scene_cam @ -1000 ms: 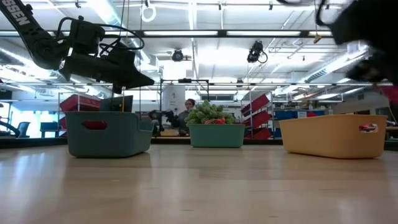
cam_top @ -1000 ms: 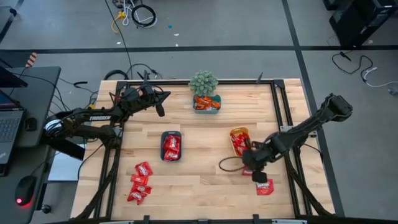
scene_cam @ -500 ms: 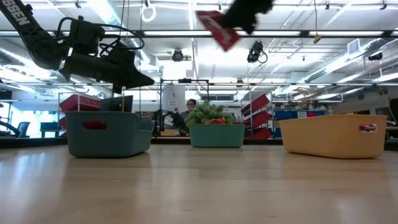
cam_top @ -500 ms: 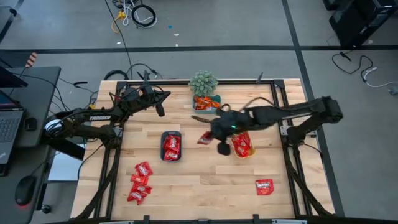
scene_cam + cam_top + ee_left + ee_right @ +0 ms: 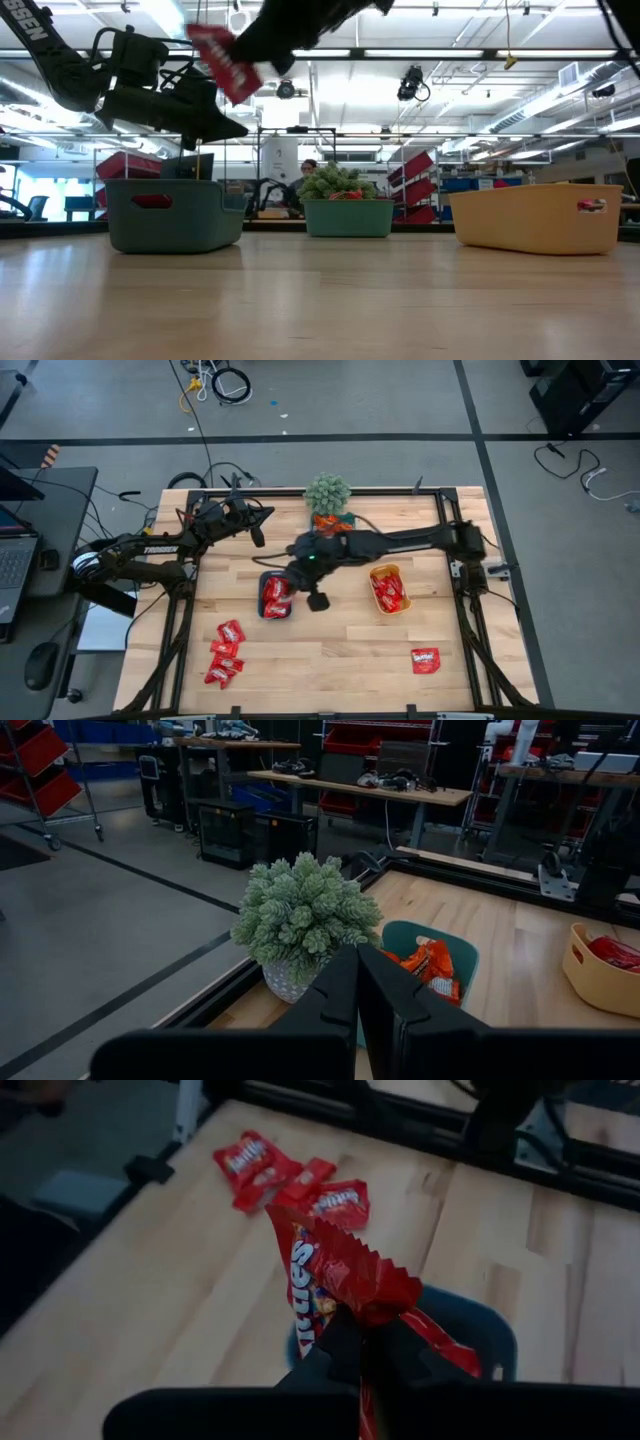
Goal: Sort candy
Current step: Put the red candy into the blue bin
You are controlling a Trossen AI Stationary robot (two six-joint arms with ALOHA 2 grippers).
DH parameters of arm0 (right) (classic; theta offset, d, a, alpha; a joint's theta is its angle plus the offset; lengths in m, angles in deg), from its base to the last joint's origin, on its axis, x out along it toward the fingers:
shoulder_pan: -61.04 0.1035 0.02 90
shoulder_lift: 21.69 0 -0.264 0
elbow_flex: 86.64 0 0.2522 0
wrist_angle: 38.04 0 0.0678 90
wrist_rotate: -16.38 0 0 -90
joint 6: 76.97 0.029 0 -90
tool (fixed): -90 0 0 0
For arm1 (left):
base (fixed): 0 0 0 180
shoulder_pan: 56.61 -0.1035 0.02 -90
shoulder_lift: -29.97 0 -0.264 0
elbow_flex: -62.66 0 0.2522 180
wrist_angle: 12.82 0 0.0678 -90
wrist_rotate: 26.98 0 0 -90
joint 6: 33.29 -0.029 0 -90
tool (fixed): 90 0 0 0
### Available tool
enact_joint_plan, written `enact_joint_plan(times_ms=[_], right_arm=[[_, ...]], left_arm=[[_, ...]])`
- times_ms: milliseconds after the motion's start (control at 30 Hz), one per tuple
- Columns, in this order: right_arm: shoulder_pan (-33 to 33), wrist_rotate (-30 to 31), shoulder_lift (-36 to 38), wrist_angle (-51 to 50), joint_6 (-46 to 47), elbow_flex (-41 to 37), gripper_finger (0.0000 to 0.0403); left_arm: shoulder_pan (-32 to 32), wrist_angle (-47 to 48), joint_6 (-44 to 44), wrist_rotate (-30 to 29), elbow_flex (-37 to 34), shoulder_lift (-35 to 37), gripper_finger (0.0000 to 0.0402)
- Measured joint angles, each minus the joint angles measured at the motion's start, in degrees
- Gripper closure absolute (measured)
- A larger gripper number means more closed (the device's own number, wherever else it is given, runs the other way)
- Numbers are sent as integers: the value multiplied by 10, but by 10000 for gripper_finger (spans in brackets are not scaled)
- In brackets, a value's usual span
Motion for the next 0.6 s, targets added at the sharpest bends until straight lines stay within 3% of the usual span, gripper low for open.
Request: enact_joint_plan(times_ms=[433, 600], right_arm=[[-22, 7, -136, 38, -3, 40, 401], [-29, 26, -161, 37, 1, 40, 371]], left_arm=[[0, 0, -1, 0, 0, 0, 390], [0, 0, -1, 0, 0, 0, 390]])
